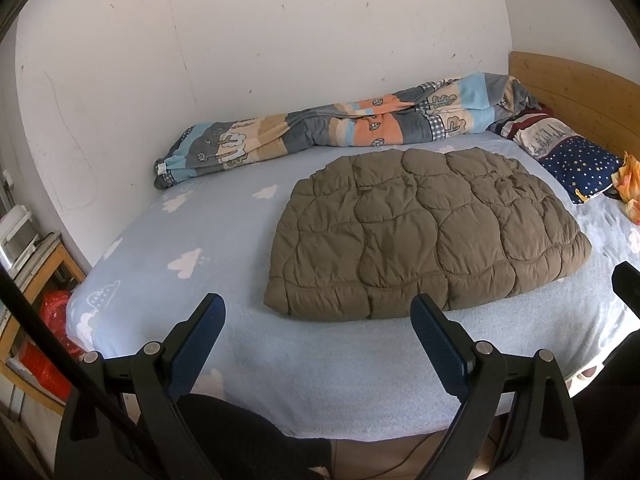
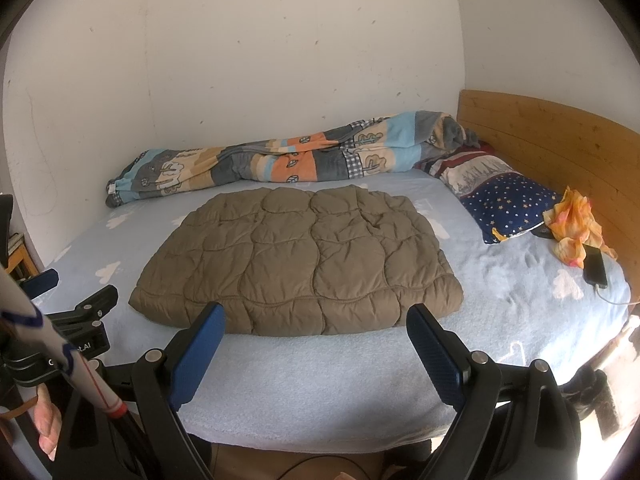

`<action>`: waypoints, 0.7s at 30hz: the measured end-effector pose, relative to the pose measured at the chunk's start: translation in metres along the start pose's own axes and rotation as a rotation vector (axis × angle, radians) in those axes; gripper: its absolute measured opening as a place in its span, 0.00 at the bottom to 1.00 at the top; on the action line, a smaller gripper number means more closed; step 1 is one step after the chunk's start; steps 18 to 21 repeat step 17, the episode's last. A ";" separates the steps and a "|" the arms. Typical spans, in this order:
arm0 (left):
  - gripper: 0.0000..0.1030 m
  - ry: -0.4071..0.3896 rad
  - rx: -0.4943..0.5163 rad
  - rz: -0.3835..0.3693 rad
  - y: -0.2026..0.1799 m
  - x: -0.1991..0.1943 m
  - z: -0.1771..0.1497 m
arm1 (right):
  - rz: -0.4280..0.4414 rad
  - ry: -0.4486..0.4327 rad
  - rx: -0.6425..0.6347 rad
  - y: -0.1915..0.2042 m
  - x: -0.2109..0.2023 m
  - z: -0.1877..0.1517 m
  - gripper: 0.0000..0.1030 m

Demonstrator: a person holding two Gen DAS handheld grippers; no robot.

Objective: Fold large clothes

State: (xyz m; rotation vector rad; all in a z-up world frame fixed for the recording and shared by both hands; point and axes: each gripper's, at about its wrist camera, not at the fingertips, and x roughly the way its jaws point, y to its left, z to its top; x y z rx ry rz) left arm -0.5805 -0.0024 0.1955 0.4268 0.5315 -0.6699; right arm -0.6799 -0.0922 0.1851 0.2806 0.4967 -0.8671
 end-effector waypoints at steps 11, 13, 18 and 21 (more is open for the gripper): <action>0.91 0.001 0.002 -0.006 -0.001 0.000 0.000 | -0.001 0.000 0.000 0.000 0.000 0.000 0.92; 0.90 -0.003 0.002 -0.032 0.001 -0.001 0.001 | 0.001 0.000 0.003 0.000 0.000 0.000 0.92; 0.90 0.009 -0.018 -0.079 0.006 -0.001 0.000 | 0.000 0.000 0.002 -0.001 0.000 0.000 0.92; 0.90 0.009 -0.018 -0.079 0.006 -0.001 0.000 | 0.000 0.000 0.002 -0.001 0.000 0.000 0.92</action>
